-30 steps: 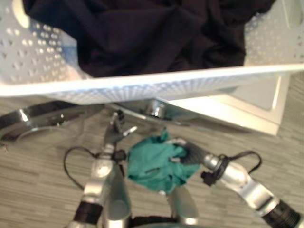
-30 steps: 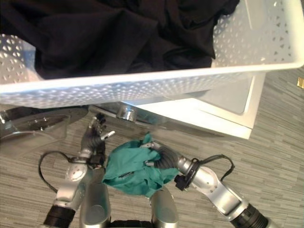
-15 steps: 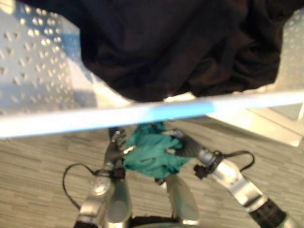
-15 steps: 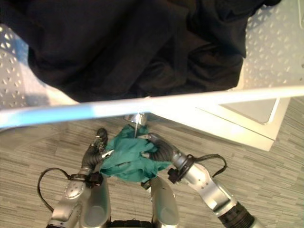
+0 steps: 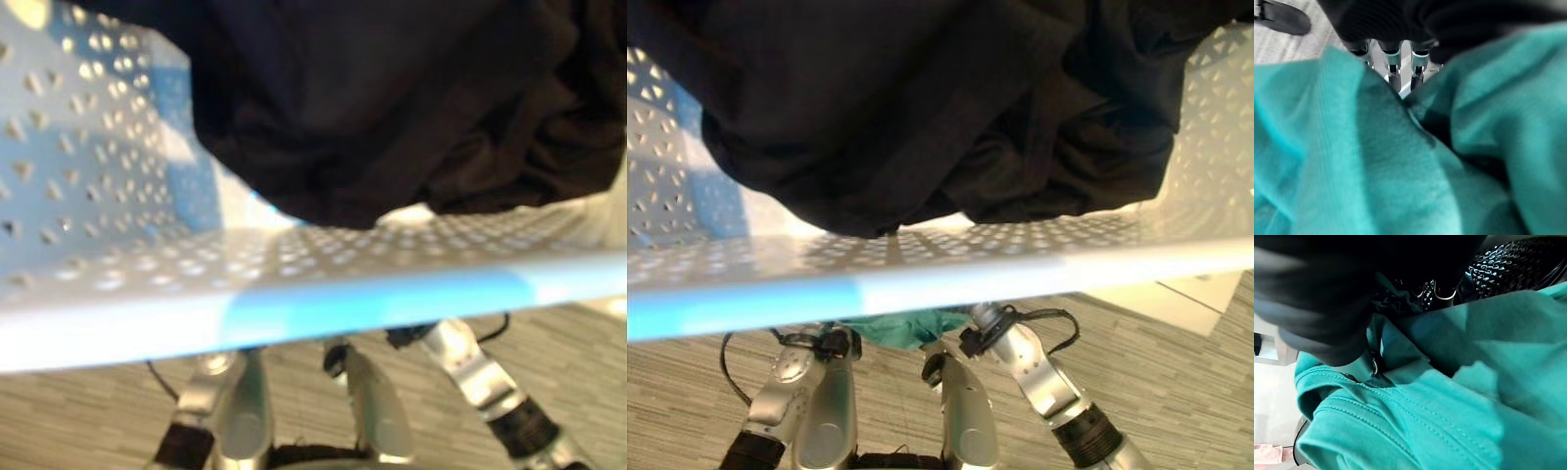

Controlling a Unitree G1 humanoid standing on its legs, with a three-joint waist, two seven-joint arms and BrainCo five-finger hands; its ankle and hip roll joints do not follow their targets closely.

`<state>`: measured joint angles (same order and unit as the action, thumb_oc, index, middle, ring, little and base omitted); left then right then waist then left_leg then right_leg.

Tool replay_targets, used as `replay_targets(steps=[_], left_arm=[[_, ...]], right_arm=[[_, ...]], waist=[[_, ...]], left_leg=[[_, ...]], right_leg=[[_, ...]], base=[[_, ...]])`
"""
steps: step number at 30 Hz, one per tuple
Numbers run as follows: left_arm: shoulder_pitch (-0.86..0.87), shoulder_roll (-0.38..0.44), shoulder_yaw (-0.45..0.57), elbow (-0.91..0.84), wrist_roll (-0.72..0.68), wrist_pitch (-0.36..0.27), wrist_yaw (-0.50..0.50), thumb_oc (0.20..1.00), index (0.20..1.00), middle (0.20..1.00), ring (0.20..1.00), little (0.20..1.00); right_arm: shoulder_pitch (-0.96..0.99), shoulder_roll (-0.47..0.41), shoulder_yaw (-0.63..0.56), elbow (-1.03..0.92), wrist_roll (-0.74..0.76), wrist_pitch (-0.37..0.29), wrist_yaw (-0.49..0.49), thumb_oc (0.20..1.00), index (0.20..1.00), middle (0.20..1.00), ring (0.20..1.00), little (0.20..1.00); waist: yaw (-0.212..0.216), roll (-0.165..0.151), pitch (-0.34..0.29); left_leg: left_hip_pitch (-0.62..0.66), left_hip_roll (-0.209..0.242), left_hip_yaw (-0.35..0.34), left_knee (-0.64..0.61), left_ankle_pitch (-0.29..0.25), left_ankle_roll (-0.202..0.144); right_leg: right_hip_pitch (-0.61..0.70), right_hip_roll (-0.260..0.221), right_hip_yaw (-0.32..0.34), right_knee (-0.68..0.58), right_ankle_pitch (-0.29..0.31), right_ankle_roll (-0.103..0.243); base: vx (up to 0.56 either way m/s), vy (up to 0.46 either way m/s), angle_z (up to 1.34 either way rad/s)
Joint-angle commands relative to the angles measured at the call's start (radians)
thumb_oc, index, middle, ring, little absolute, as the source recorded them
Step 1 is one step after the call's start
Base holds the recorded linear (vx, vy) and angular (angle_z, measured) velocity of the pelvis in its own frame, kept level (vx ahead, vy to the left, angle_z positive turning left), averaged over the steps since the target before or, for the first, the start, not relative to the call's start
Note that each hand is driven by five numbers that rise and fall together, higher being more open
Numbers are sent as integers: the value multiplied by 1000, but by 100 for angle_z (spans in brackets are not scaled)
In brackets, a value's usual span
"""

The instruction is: Grab the laundry basket,head to the washer,open it,put in the laundry and shut it.

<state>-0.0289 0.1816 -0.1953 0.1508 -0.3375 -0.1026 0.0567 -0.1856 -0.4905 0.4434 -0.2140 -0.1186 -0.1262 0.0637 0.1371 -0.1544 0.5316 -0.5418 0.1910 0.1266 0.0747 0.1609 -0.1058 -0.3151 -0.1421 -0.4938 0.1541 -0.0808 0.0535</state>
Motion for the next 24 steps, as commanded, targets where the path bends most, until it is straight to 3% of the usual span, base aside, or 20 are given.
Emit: replay_targets(steps=[1,12,24], left_arm=[[35,-49,-86,-2,-25,-21,-28,1000,1000,1000,1000,1000],[116,-75,-198,-45,-139,8,-85,1000,1000,1000,1000,1000],[81,-59,-170,-36,-109,-12,-57,1000,1000,1000,1000,1000]], right_arm=[[-28,7,29,-57,-7,-68,-22,200,200,200,200,200],[-106,65,84,35,-39,-70,-55,200,200,200,200,200],[-130,78,80,62,-37,-76,-65,200,200,200,200,200]], waist=[[1,22,-12],[13,40,-12],[31,42,-12]], left_leg=[[9,39,65,44,-86,-37],[-21,29,59,66,-107,-32],[-26,16,51,63,-112,-31]], right_leg=[[42,-52,-52,104,-61,-17],[18,-57,-43,112,-61,-17],[25,-54,-45,95,-56,-11]], base=[[0,0,0],[0,0,0],[4,7,2]])
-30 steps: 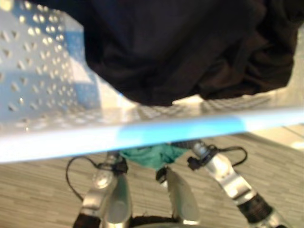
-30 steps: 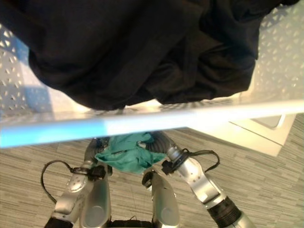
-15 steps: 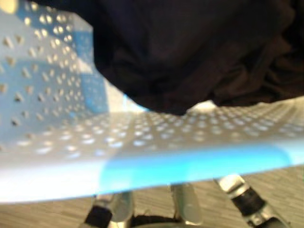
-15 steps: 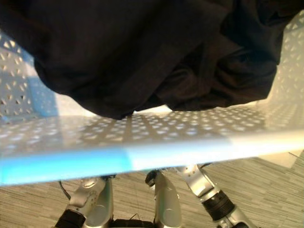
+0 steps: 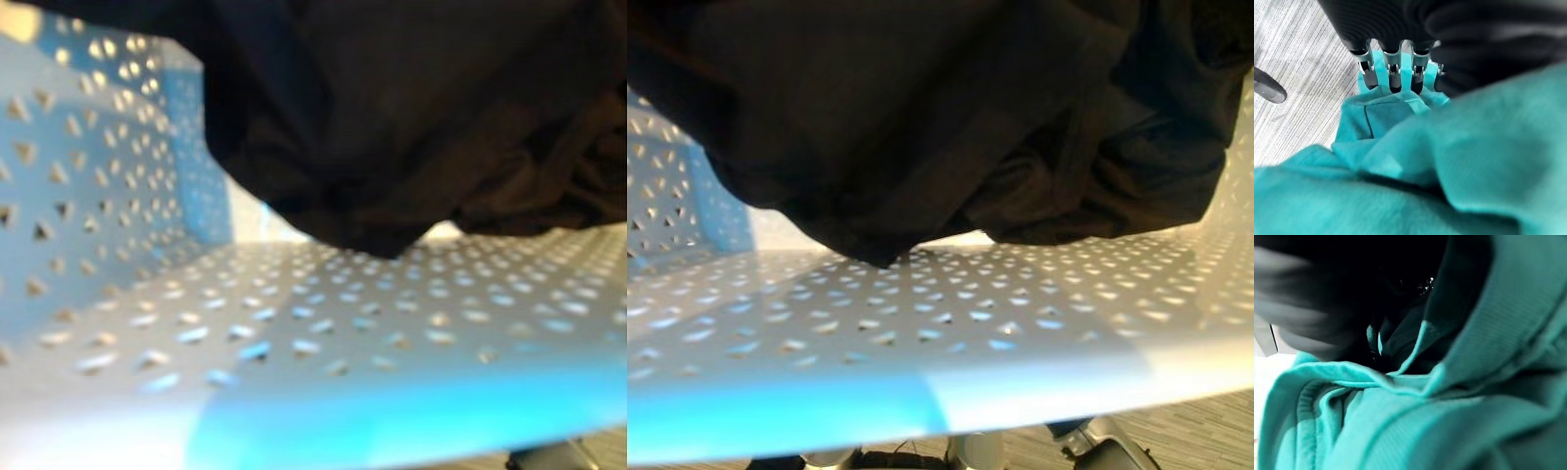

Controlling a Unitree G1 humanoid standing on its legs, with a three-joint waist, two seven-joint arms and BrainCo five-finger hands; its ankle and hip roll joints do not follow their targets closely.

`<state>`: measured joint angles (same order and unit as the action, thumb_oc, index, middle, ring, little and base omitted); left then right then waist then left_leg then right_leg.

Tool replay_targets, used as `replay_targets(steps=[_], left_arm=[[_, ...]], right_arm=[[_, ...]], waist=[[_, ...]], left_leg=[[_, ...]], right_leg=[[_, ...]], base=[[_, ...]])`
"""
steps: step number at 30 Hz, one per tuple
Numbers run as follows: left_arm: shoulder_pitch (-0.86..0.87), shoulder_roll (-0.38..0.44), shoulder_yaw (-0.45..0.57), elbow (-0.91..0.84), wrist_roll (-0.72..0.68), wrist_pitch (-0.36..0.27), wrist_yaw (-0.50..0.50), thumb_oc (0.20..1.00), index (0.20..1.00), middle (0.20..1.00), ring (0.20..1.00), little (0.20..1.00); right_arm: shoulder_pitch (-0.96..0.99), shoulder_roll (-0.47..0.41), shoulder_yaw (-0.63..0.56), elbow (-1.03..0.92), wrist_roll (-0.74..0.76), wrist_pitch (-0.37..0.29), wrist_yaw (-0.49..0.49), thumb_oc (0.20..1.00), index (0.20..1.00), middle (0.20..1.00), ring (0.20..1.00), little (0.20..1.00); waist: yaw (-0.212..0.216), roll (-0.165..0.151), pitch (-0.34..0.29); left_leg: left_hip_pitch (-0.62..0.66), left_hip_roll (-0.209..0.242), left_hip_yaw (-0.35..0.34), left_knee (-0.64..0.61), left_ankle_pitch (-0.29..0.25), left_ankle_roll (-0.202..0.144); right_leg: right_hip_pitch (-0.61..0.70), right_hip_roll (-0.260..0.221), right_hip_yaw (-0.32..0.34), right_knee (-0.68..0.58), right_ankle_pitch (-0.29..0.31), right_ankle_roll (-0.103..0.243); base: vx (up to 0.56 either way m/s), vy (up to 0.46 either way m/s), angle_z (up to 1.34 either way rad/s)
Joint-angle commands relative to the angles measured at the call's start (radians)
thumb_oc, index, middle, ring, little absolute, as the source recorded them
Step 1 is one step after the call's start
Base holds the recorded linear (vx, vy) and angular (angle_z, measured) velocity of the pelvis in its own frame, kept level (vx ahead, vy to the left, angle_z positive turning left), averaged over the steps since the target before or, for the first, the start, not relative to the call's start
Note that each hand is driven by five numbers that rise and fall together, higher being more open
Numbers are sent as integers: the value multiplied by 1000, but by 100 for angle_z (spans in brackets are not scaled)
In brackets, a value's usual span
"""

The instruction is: Grab the laundry basket,head to the washer,open it,put in the laundry and shut it.

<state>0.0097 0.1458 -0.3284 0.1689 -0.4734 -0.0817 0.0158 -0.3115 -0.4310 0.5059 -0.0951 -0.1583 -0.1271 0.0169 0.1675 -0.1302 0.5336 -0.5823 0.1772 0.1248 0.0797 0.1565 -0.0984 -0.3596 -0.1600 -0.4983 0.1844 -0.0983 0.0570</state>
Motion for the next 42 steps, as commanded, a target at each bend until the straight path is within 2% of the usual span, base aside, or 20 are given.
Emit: replay_targets(steps=[1,3,4,5,6,22,30,36,38,40,41,42], left_arm=[[42,-22,-28,-36,40,-38,-8,1000,1000,1000,1000,1000],[44,-22,-24,-21,44,-40,-6,1000,1000,1000,1000,1000],[44,-23,-22,-12,42,-40,-4,865,865,865,865,865],[41,-26,-22,1,41,-38,-5,504,504,504,504,504],[39,-25,-22,8,44,-37,-5,206,206,206,206,206],[33,-8,30,-58,52,-38,43,200,200,200,200,200],[14,-41,58,-66,41,-49,77,200,200,200,200,200],[-68,-114,70,44,33,-67,130,200,200,200,200,200],[-83,-124,73,59,31,-74,137,200,200,200,200,200],[-149,-136,125,143,14,-88,157,200,200,200,200,200],[-119,-130,107,116,4,-89,149,200,200,200,200,200],[-119,-135,107,180,10,-104,162,200,200,200,200,200]], right_arm=[[-8,22,17,-55,7,-76,-16,200,200,200,200,200],[-8,25,14,-54,8,-76,-18,200,200,200,200,200],[-8,27,13,-53,11,-77,-18,200,200,200,200,200],[-8,29,10,-49,12,-76,-20,200,200,200,200,200],[-7,28,10,-47,12,-76,-19,200,200,200,200,200],[22,5,-25,-44,8,-72,-37,200,200,200,200,200],[-3,-16,-33,-26,-56,-72,-74,200,200,200,200,200],[-140,-49,32,114,-251,-63,-180,200,200,200,200,200],[-156,-49,40,131,-273,-62,-196,200,200,200,200,200],[-171,-46,48,133,-307,-74,-218,200,200,200,200,200],[-156,-58,34,128,-303,-64,-233,200,200,200,200,200],[-148,-53,55,173,-339,-79,-242,200,200,200,200,200]], waist=[[7,19,-14],[9,20,-14],[9,20,-14],[10,20,-14],[9,19,-14],[4,27,-14],[10,20,-14],[17,7,-14],[14,3,-14],[3,-12,-14],[2,-7,-14],[2,-4,-14]], left_leg=[[15,28,51,56,-108,-38],[17,25,50,53,-107,-37],[18,24,50,51,-107,-37],[22,22,52,49,-107,-36],[24,22,52,46,-106,-36],[30,16,65,39,-102,-33],[27,14,63,41,-105,-32],[9,12,56,44,-112,-31],[3,12,56,45,-113,-31],[-10,11,54,44,-117,-31],[-20,10,55,43,-118,-29],[-25,8,54,40,-119,-28]], right_leg=[[72,-35,-41,60,-38,-14],[73,-34,-41,59,-38,-14],[74,-34,-40,57,-38,-14],[74,-33,-40,59,-38,-13],[74,-33,-38,59,-38,-13],[72,-32,-45,57,-41,-12],[82,-30,-55,52,-43,-11],[76,-23,-54,54,-50,-10],[70,-23,-54,56,-50,-9],[56,-21,-47,57,-51,-6],[51,-23,-49,57,-49,-3],[45,-23,-49,56,-48,-2]], base=[[0,0,0],[0,0,0],[0,0,0],[0,0,0],[0,0,0],[0,0,0],[6,-5,3],[8,-8,3],[3,7,3],[7,16,5],[6,35,5],[5,53,5]])
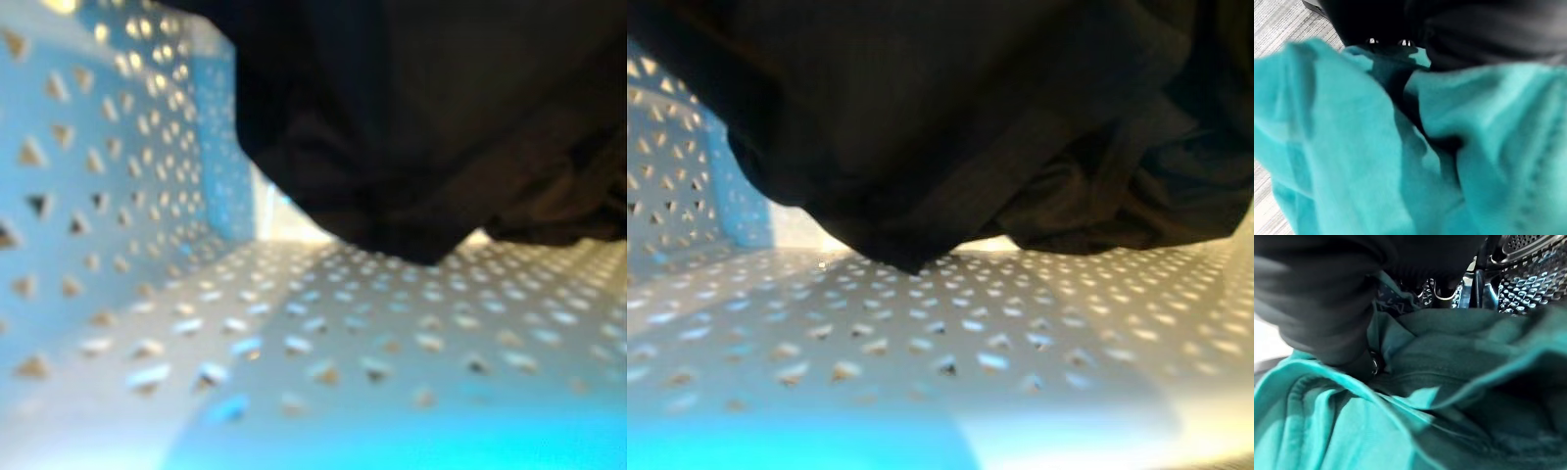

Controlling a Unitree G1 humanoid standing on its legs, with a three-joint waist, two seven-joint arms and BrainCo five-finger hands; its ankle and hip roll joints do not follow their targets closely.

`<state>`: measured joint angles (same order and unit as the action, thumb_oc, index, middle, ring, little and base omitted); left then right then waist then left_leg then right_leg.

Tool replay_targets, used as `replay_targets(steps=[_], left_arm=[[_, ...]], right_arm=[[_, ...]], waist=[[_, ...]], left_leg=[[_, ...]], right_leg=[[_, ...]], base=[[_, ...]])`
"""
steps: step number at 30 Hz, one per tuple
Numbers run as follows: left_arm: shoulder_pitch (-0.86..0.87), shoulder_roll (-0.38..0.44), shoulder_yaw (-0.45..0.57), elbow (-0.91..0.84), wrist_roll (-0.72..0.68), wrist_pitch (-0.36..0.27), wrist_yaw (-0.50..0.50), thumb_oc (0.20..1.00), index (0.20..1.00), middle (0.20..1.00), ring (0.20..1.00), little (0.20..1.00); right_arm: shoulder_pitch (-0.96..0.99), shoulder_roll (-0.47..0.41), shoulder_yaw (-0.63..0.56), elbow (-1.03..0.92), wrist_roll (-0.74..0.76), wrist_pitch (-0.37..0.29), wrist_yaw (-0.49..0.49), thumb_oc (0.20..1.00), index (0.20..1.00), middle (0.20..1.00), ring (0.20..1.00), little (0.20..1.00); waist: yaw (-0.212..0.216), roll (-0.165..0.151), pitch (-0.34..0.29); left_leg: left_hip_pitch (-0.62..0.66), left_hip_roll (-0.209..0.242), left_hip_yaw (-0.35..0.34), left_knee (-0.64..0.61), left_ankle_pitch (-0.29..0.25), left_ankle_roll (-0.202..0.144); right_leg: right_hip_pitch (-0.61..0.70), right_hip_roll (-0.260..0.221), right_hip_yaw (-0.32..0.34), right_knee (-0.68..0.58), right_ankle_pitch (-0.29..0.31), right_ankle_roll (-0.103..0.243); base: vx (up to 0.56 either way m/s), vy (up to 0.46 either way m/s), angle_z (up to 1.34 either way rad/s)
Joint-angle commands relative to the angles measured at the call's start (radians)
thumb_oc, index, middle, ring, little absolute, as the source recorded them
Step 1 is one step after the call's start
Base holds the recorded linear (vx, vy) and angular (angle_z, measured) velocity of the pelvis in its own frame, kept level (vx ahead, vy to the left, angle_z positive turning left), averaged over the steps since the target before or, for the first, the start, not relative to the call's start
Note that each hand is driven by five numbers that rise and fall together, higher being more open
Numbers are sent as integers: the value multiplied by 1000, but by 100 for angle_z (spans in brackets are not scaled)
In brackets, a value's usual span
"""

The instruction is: Grab the laundry basket,head to the washer,open it,put in the laundry and shut it.

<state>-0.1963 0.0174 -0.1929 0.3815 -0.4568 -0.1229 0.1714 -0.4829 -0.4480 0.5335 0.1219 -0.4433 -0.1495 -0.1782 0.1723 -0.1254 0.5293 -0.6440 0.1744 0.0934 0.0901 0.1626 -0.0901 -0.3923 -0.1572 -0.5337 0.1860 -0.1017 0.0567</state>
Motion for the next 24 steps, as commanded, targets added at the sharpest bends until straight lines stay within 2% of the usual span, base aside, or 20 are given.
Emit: replay_targets(steps=[1,4,5,6,8,10,13,16,24], left_arm=[[54,-13,-22,-20,-11,-62,13,200,200,200,200,200],[-15,-18,-4,-2,-19,-67,21,200,200,200,200,200],[-49,-19,12,-9,-21,-79,32,200,200,200,200,200],[-64,-18,22,-14,-25,-93,40,200,200,200,200,200],[-69,-17,22,-19,-24,-98,42,200,200,200,200,200],[-74,-11,31,-29,-28,-109,50,200,200,200,200,200],[-72,-10,29,-30,-30,-112,50,200,200,200,200,200],[-61,-2,49,-38,-36,-122,51,200,200,200,200,200],[-59,23,110,-30,-44,-129,63,200,200,200,200,200]], right_arm=[[25,-34,39,-27,-59,-56,-47,200,200,200,200,200],[17,-50,67,-37,-86,-58,-50,200,200,200,200,200],[5,-71,76,-45,-114,-63,-67,395,395,395,395,395],[-6,-88,76,-57,-129,-73,-81,1000,1000,1000,1000,1000],[-1,-90,71,-78,-126,-83,-75,1000,1000,1000,1000,1000],[31,-113,36,-163,-102,-102,-81,1000,1000,1000,1000,1000],[65,-120,11,-206,-84,-109,-71,1000,1000,1000,1000,1000],[176,-162,-53,-353,-13,-139,-43,1000,1000,1000,1000,1000],[340,-216,-123,-478,127,-145,13,1000,1000,1000,1000,1000]], waist=[[-7,-12,-9],[-16,-24,-9],[-23,-35,-9],[-28,-42,-9],[-32,-49,-9],[-42,-69,-9],[-45,-77,-9],[-68,-114,-9],[-88,-144,-9]], left_leg=[[36,10,86,26,-126,-36],[31,8,89,24,-128,-37],[24,7,88,22,-130,-37],[17,7,88,20,-132,-37],[13,7,88,18,-133,-37],[18,5,90,7,-135,-36],[24,4,93,3,-135,-35],[54,7,103,-15,-132,-36],[111,9,123,-22,-133,-35]], right_leg=[[75,-25,-11,54,-44,-1],[69,-24,-8,52,-41,0],[66,-24,-8,45,-35,4],[64,-24,-8,38,-26,8],[61,-24,-8,33,-20,12],[64,-21,-3,18,-3,19],[68,-19,1,11,5,22],[98,-12,14,-29,34,34],[156,-4,21,-65,51,39]], base=[[7,48,4],[0,0,0],[0,0,0],[0,0,0],[-9,17,-6],[-5,13,-2],[-4,11,0],[-26,37,-3],[-28,36,-11]])
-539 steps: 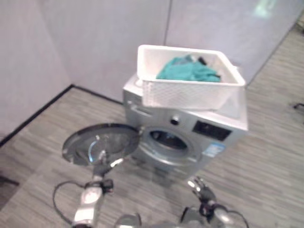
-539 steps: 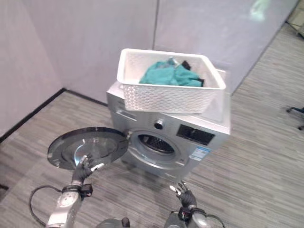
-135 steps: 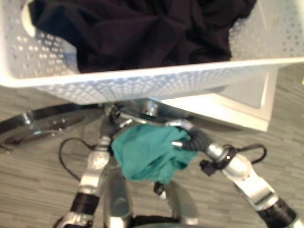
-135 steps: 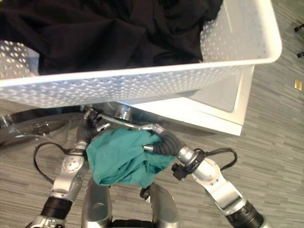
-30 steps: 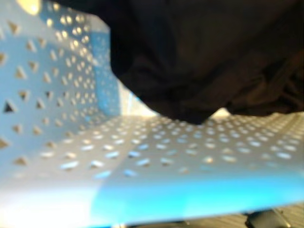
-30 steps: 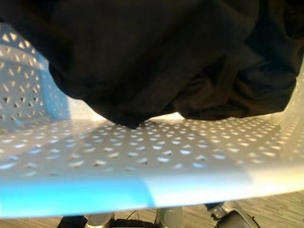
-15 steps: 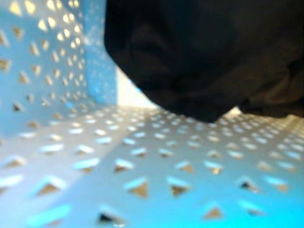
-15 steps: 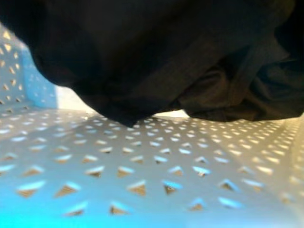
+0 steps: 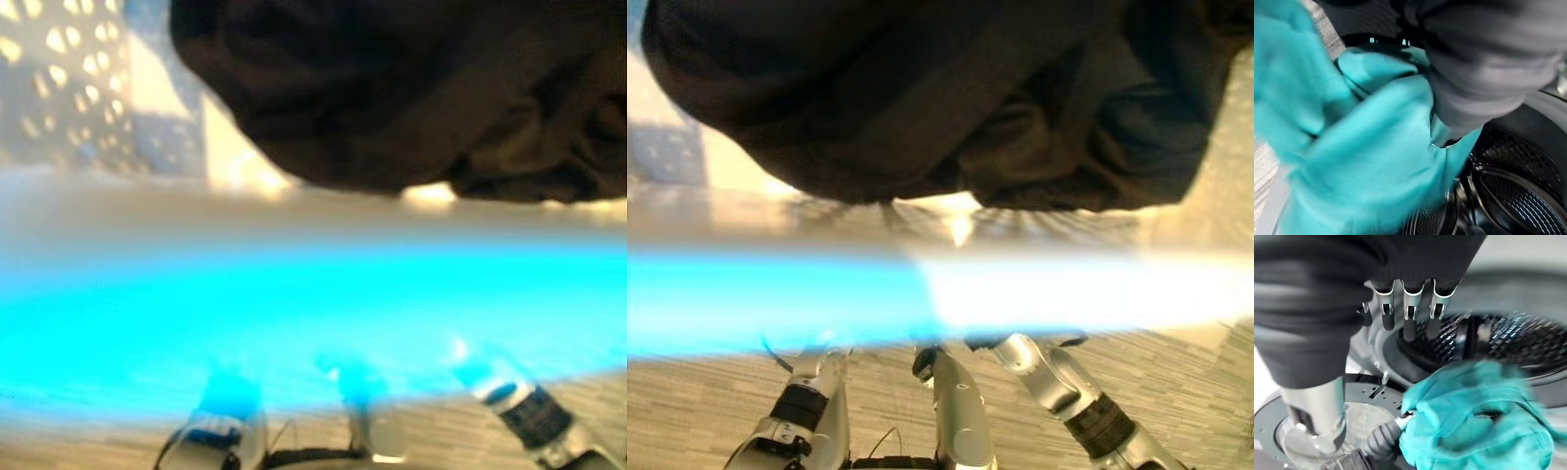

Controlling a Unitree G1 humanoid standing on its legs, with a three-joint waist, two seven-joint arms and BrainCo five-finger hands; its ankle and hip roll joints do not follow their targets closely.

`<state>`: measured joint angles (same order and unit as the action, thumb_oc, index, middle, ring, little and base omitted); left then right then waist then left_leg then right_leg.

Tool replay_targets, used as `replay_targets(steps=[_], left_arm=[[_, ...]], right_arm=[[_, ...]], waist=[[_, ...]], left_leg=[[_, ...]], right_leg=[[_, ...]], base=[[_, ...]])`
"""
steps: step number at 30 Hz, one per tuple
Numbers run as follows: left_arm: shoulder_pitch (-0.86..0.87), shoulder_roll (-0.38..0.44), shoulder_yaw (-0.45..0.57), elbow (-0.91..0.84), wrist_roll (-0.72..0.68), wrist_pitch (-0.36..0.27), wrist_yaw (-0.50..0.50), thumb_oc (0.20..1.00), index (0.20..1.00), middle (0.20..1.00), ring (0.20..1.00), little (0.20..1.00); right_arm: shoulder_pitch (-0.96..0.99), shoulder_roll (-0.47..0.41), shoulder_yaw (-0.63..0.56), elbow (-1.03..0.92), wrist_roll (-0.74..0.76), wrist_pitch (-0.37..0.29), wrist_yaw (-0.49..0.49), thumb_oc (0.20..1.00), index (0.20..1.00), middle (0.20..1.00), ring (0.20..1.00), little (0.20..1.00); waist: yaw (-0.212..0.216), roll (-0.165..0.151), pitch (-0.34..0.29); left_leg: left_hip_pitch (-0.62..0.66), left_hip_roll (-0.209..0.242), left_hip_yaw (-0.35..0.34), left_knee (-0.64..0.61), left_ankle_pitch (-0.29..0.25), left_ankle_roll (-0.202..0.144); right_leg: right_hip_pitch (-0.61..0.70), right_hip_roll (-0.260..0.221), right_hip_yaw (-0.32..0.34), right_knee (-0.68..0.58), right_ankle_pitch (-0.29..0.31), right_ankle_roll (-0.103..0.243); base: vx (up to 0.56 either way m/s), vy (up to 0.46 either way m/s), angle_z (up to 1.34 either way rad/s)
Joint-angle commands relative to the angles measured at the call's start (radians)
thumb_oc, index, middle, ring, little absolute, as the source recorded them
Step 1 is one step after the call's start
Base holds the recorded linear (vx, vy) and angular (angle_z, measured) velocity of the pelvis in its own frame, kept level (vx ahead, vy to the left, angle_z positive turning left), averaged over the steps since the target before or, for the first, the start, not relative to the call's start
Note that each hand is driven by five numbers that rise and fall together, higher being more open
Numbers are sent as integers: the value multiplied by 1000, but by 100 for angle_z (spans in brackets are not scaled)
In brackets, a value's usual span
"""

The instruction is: Grab the laundry basket,head to the washer,open it,put in the laundry and shut it.

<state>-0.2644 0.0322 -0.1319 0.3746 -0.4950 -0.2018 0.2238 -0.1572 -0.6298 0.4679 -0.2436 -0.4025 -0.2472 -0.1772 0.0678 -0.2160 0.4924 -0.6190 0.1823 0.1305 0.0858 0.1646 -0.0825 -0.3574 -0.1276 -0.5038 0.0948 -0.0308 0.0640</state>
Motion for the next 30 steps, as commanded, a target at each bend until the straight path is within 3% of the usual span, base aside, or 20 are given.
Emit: replay_targets(steps=[1,9,11,12,14,15,20,21,25,26,27,30], left_arm=[[-1,21,73,-16,-7,-52,18,200,200,200,200,200],[-30,58,142,-83,-5,-56,40,200,200,200,200,200],[-41,41,143,-96,-8,-58,42,200,200,200,200,200],[-71,10,139,-94,-1,-56,43,200,200,200,200,200],[-92,-6,136,-95,2,-55,46,200,200,200,200,200],[-144,-35,127,-86,8,-56,51,200,200,200,200,200],[-223,-60,126,-79,4,-62,64,200,200,200,200,200],[-270,-83,137,-84,-5,-69,75,200,200,200,200,200],[-322,-91,152,-33,-19,-84,91,200,200,200,200,200],[-366,-74,178,16,-37,-95,103,200,200,200,200,200],[-391,-70,182,43,-49,-101,105,200,200,200,200,200],[-412,-75,194,62,-63,-117,106,200,200,200,200,200]], right_arm=[[81,-51,-106,-153,137,-45,19,1000,1000,1000,1000,1000],[214,-161,-350,-374,193,-25,-33,1000,1000,1000,1000,1000],[193,-131,-448,-394,174,-9,-83,1000,1000,1000,1000,1000],[164,-74,-547,-388,144,3,-131,1000,1000,1000,1000,1000],[150,-29,-595,-379,140,11,-146,1000,1000,1000,1000,1000],[123,50,-668,-330,139,24,-186,1000,1000,1000,1000,1000],[115,118,-766,-255,126,49,-227,1000,1000,1000,1000,1000],[114,143,-863,-130,116,87,-286,1000,1000,1000,1000,1000],[114,126,-976,93,161,124,-389,1000,1000,1000,1000,1000],[125,69,-1081,335,241,147,-480,1000,1000,1000,1000,1000],[131,27,-1109,455,300,130,-499,1000,1000,1000,1000,1000],[164,-2,-1150,562,345,123,-504,1000,1000,1000,1000,1000]], waist=[[6,-62,28],[-32,-105,28],[-37,-112,28],[-44,-116,28],[-48,-117,28],[-59,-119,28],[-71,-120,28],[-82,-119,28],[-92,-125,28],[-103,-137,28],[-102,-137,28],[-103,-140,28]], left_leg=[[98,0,93,-19,-136,-42],[142,4,113,-10,-140,-38],[152,3,119,-3,-144,-35],[162,1,122,4,-148,-33],[165,-1,122,7,-150,-32],[171,-4,124,12,-153,-31],[161,-9,123,15,-155,-28],[159,-13,123,12,-160,-26],[165,-20,122,5,-166,-27],[162,-20,121,0,-168,-30],[156,-21,121,-3,-168,-31],[146,-20,120,-8,-169,-32]], right_leg=[[131,-32,-5,18,-15,34],[189,-19,2,-24,4,40],[201,-17,6,-31,8,41],[214,-15,8,-36,6,41],[219,-14,8,-37,5,40],[226,-13,10,-38,5,41],[223,-13,14,-41,11,46],[219,-16,14,-42,19,51],[219,-19,16,-41,26,56],[217,-21,19,-43,27,59],[213,-22,20,-45,29,61],[207,-23,21,-49,31,64]], base=[[-54,24,-6],[-36,-14,-5],[-18,-35,-11],[-6,-47,-10],[2,-33,-7],[5,-17,-7],[9,-15,-8],[21,-5,-14],[22,4,-2],[34,-1,15],[32,-10,23],[9,-6,9]])
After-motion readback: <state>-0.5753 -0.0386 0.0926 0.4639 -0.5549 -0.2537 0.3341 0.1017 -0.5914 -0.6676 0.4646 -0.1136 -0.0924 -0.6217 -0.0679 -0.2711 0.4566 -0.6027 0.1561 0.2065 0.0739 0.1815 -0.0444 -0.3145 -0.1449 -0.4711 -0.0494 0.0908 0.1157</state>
